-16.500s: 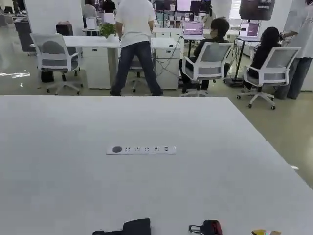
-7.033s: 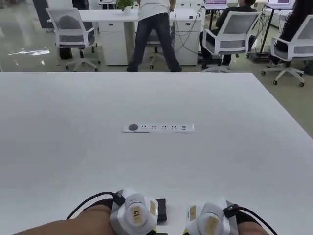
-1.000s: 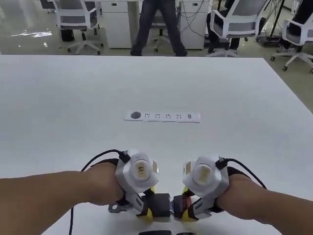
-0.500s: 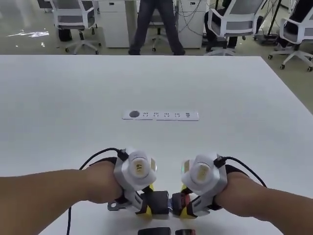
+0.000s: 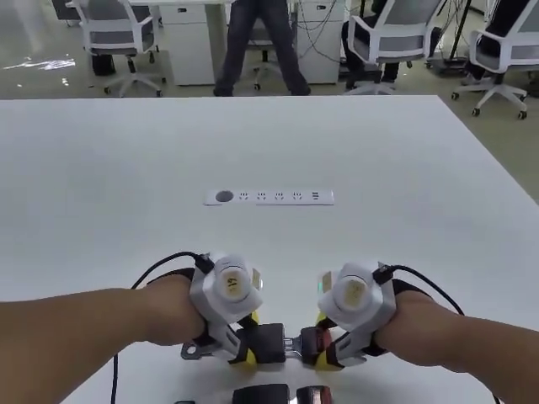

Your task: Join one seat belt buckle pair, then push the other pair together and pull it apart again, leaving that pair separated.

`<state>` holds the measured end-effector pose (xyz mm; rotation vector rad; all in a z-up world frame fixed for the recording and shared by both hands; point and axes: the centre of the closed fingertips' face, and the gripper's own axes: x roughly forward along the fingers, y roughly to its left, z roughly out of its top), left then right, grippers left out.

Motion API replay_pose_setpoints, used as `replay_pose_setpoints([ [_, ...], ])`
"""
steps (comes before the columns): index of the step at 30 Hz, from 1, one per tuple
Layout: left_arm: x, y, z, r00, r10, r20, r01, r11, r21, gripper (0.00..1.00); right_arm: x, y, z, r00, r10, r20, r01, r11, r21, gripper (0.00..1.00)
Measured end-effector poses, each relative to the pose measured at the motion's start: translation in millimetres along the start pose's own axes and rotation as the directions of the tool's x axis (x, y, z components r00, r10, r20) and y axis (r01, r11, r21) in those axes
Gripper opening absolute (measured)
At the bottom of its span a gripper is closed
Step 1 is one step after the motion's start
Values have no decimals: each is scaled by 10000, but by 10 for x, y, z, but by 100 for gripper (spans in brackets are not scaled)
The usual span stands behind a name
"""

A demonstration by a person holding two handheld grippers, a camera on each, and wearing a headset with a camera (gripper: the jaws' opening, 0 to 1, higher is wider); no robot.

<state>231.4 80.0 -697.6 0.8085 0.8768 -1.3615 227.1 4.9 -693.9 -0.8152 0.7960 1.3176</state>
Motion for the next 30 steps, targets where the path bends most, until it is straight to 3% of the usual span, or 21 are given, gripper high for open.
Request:
replay_pose_setpoints([
  [6,-9,-6,2,9999,30,-168,-30,10000,-28,33,-37,7,-46,9999,-110,121,109,9999,60,32],
  [23,-20,-36,36,9998,6,-201,-4,10000,56,33,-510,-125,-882,9976,-370,-580,408,9969,671,33],
  [30,-15,-22,23,9999,20,-134,-20,10000,18,33,-620,-107,-1068,9955,-330,-886,378,9978,541,33],
])
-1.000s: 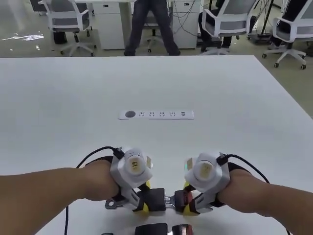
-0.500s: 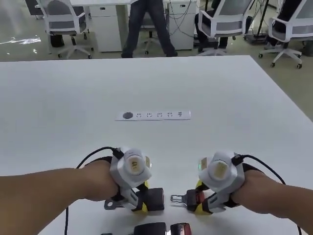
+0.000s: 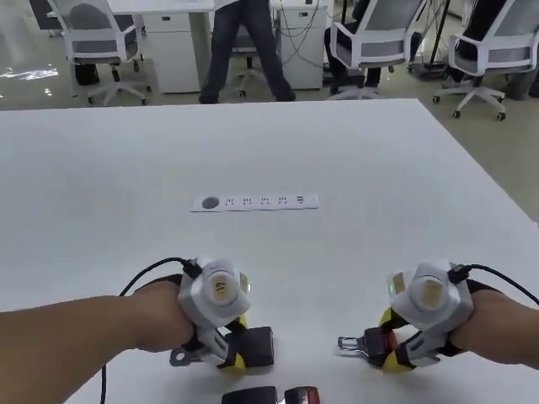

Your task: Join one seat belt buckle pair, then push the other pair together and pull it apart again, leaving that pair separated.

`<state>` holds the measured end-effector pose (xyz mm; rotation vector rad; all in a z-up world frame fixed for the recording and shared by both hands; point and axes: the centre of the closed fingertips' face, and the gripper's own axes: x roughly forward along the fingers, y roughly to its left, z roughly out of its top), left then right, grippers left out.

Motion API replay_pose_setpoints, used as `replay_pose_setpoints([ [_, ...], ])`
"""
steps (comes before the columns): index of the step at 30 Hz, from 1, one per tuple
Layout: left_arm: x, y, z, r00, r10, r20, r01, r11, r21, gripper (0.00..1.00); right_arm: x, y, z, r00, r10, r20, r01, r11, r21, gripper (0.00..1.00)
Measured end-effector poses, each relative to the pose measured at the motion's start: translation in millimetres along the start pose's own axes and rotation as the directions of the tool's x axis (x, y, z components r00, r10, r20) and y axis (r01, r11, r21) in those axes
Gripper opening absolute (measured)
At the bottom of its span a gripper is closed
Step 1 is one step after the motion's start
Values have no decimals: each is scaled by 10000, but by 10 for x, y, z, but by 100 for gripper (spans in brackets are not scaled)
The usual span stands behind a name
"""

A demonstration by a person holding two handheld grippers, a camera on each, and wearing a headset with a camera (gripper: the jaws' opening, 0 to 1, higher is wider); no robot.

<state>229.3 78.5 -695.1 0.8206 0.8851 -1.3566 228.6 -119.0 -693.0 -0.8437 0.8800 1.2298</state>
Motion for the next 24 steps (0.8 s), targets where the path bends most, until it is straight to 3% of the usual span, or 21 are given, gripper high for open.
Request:
replay_pose_setpoints([
  [8,-1,5,1,9999,125,-61,-125,9999,33,34,-22,9,-10,9998,-40,-191,37,9998,-187,33],
  [13,-4,35,-1,9998,171,-88,-174,9995,-261,37,-26,-49,-34,9988,-400,-265,397,9991,-133,38],
  [17,-26,58,-24,9992,399,-40,-400,9985,-382,46,-61,-33,-21,9971,-731,-233,732,9973,38,41],
  [18,-47,85,-24,9986,472,253,-445,9943,-964,48,-93,-33,-3,9959,-901,-81,902,9957,189,41],
  [19,-81,72,39,9962,389,780,-297,9927,-1167,47,-108,-24,11,9956,-931,100,926,9949,410,41],
  [20,-134,-11,98,9932,361,1104,-212,9909,-1327,47,-134,-10,48,9943,-976,431,933,9914,918,40],
  [21,-173,-22,76,9936,401,1052,-266,9916,-1269,47,-178,-4,63,9915,-1120,666,1018,9848,1409,41],
  [24,-272,-88,-4,9929,527,1070,-395,9918,-1216,47,-285,49,57,9846,-1475,943,1283,9743,1850,43],
])
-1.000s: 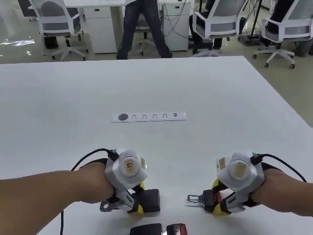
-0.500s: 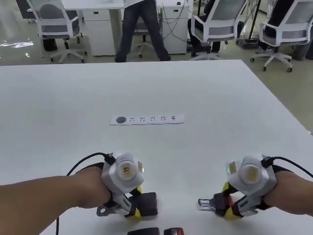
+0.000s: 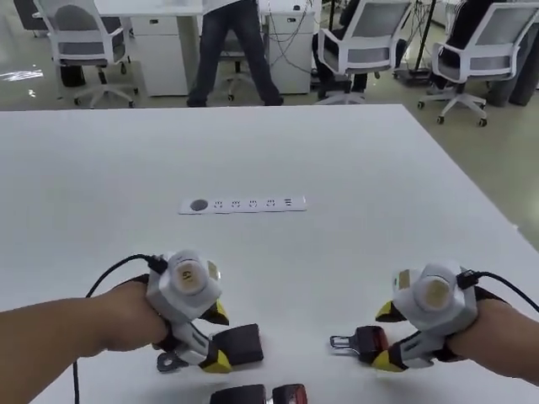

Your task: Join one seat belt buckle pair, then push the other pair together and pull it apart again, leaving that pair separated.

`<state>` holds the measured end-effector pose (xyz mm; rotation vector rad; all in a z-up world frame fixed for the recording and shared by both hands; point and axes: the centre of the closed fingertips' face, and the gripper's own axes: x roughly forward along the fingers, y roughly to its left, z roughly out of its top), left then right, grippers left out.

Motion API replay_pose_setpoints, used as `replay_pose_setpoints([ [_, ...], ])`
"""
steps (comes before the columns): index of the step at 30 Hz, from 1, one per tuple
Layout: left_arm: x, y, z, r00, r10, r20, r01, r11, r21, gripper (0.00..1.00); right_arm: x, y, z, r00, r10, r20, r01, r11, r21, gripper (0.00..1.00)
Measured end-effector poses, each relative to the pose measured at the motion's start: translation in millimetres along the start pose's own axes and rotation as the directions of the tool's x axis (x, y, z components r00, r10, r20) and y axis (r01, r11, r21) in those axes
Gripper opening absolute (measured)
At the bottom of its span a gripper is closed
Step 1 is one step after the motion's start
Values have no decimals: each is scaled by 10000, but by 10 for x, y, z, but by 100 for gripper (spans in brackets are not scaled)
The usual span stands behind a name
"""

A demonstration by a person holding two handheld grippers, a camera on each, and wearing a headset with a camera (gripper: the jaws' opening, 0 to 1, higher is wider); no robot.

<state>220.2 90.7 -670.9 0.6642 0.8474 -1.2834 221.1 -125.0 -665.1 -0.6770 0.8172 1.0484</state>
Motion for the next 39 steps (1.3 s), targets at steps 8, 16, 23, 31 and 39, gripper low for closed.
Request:
replay_pose_setpoints([
  [8,-288,-278,-181,9942,742,774,-688,9952,-699,57,-147,369,36,9972,-592,463,543,9935,1004,52],
  [16,-535,-528,-464,9798,1665,1106,-1444,9723,-1838,74,-301,673,107,9864,-1234,1083,1010,9762,1922,66],
  [23,-775,-635,-719,9602,2469,1305,-1994,9333,-2985,81,-448,751,90,9647,-2020,1688,1580,9572,2426,81],
  [31,-937,-743,-933,9428,3120,1173,-2392,8783,-4141,91,-542,878,-1,9611,-2133,1752,1509,9374,3138,94],
  [39,-1089,-751,-1005,9168,3731,1422,-2640,8335,-4854,100,-552,912,11,9493,-2484,1925,1618,9114,3784,100],
])
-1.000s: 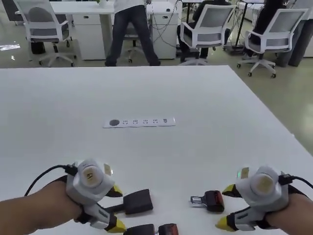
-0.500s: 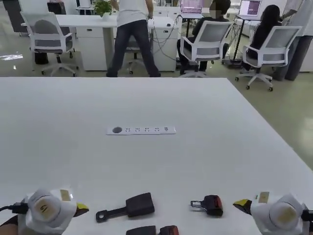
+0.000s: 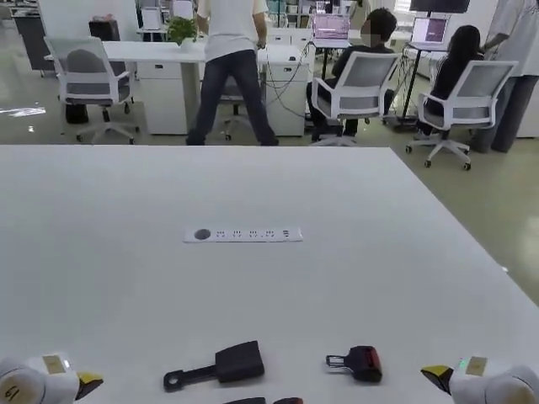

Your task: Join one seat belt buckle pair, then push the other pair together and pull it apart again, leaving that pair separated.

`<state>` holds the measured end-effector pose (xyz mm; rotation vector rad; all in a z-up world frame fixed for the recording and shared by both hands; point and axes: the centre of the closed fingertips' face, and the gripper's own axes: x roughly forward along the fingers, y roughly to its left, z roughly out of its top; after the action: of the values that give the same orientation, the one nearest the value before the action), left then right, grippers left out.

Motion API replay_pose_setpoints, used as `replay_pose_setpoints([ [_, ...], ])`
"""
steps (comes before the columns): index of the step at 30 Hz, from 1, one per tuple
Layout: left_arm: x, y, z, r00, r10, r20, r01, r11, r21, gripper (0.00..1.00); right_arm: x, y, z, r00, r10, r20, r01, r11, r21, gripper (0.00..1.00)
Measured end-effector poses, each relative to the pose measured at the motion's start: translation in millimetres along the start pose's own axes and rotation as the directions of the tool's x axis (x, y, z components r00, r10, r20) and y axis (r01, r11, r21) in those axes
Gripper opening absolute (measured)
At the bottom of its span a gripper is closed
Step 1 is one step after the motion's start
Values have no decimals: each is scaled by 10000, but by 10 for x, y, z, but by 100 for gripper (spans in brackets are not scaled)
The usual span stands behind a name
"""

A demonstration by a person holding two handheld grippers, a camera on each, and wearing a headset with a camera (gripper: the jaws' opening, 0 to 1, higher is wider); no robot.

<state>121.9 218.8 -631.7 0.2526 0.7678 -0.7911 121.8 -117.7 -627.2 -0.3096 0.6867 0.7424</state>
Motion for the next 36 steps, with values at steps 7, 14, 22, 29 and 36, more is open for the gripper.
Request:
replay_pose_setpoints([
  [7,-19,9,-8,9998,120,153,-116,9994,-317,100,1,42,71,9998,-100,163,100,9999,49,100],
  [14,54,-11,-43,10000,-59,-4,59,9997,-243,100,83,28,151,9997,49,242,-53,9998,171,100],
  [22,44,-106,-75,9999,-166,-37,163,9984,-541,100,114,24,163,9997,-6,239,4,10000,75,100],
  [29,29,-94,-93,10000,-78,26,80,9979,-644,100,118,46,120,9999,3,170,-6,9999,164,100],
  [36,47,-171,-49,9999,-125,76,129,9984,-542,100,109,43,47,10000,-6,31,5,9999,123,100],
])
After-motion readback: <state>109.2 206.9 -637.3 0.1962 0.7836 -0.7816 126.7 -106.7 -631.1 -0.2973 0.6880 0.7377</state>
